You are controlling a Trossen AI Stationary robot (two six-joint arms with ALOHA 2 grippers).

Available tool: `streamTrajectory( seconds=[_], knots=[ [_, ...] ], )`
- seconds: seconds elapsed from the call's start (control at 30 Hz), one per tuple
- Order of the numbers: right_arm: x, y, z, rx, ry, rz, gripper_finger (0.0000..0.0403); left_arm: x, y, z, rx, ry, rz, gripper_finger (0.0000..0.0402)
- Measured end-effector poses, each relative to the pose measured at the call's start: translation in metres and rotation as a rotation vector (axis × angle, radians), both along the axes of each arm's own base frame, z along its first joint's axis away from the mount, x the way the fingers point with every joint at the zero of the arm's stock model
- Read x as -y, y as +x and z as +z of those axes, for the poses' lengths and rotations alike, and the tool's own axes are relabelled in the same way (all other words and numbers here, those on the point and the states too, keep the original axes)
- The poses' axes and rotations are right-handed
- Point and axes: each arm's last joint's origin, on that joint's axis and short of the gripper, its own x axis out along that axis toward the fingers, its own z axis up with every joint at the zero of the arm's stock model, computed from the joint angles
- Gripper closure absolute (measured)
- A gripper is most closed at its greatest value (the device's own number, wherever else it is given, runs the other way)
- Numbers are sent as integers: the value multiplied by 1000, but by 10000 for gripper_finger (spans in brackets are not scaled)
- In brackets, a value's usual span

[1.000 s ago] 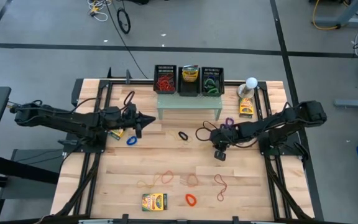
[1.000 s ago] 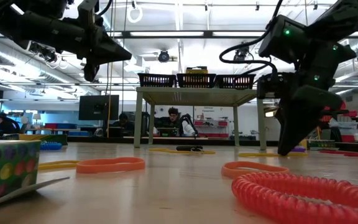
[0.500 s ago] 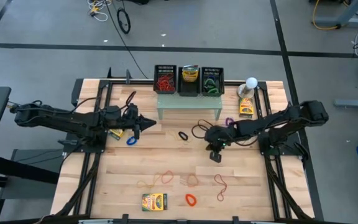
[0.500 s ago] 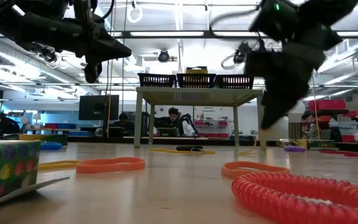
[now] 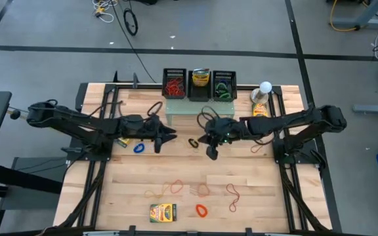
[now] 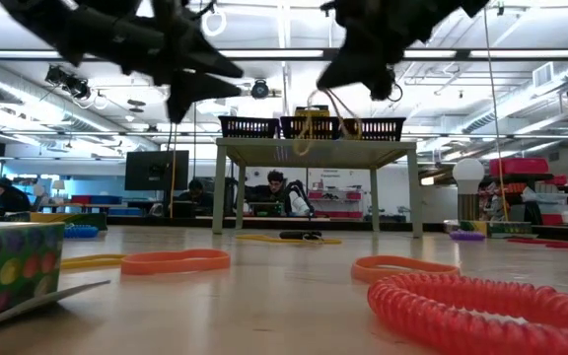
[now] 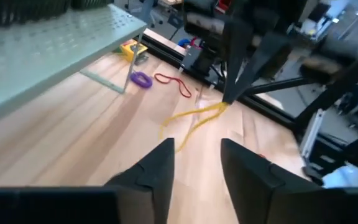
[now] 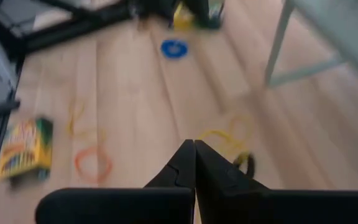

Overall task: Pick & Place Office Desk Supplies
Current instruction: Put the yellow rubber band into the left black bin on the shelf

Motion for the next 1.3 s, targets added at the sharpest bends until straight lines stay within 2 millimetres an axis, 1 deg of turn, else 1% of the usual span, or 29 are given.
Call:
streamTrajectory(
  seconds=[0.13,0.27,0.4,0.53,0.63,0.67,0.8,0.83,1.0,1.17,1.23,1.3],
  knots=[
    [7,6,18,65,-8,-35,402,0,22,7,-16,69,-12,243],
    [10,11,31,140,-8,-44,402,1,41,16,-12,136,-30,239],
    [10,13,37,197,-7,-43,402,0,55,24,-9,203,-2,238],
    [10,15,40,232,-5,-43,403,0,63,34,4,289,-4,243],
    [10,16,42,254,-4,-44,403,1,64,38,-2,340,7,274],
    [10,16,42,255,-4,-44,403,1,64,39,-10,354,13,291],
    [10,16,42,256,-4,-45,402,0,60,44,-32,366,14,381],
    [10,16,42,258,0,-47,400,0,59,45,-37,365,20,388],
    [11,16,43,268,18,-107,365,-1,52,51,-41,366,48,396],
    [12,16,43,268,13,-122,319,-8,37,60,-86,371,128,397],
    [13,16,43,269,-2,-147,302,-13,30,68,-89,371,165,397],
    [13,16,43,269,-9,-160,291,-20,24,81,-90,371,197,398]
  ],
)
